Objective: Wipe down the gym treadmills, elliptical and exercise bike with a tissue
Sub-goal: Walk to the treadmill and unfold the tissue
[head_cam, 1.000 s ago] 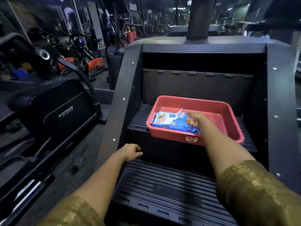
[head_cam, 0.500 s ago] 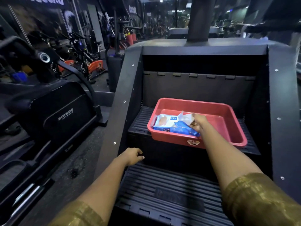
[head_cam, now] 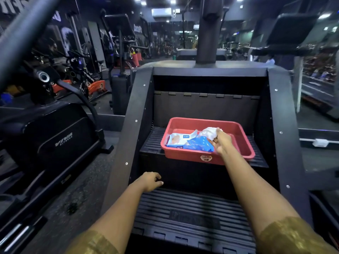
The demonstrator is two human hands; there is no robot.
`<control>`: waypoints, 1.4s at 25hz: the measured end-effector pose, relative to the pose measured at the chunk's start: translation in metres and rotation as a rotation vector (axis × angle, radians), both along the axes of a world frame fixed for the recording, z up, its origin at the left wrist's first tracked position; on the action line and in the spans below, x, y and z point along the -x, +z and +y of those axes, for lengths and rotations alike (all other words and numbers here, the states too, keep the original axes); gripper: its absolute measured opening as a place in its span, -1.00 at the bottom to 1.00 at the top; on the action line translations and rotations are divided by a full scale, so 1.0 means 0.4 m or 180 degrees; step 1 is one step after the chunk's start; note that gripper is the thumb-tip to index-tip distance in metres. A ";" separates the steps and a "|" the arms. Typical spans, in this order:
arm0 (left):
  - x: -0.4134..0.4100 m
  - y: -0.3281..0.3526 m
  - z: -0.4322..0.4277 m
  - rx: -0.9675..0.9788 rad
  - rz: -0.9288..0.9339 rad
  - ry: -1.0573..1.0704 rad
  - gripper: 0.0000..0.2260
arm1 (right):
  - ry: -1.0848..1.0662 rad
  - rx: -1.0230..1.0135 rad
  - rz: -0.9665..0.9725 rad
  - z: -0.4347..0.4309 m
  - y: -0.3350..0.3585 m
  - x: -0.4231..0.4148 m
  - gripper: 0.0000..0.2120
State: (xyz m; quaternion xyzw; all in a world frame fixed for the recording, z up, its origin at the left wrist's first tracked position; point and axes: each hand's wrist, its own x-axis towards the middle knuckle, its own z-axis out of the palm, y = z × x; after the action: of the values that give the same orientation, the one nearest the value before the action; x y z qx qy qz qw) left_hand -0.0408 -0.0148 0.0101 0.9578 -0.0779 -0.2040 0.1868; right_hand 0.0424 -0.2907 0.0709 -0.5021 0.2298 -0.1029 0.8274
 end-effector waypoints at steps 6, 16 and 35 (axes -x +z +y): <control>0.089 0.050 -0.024 -0.0074 -0.0172 -0.0251 -0.59 | 0.0255 0.0552 -0.0418 0.033 0.105 0.298 -0.66; 0.474 0.011 -0.021 -0.0016 -0.0219 -0.1249 -0.64 | -0.0254 0.1425 0.0141 0.101 -0.086 0.941 -0.77; 1.405 -0.296 -0.486 -0.0078 0.0608 -0.3349 -0.62 | -0.2115 0.1348 0.1818 -0.041 -0.346 2.261 -0.90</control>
State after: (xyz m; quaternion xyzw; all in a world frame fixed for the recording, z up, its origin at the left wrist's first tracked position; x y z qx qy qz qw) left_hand -0.6030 -0.2091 -0.1085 0.7687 -0.5278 -0.3572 0.0544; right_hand -0.8620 -0.3069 -0.0675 -0.5670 0.5696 -0.2641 0.5333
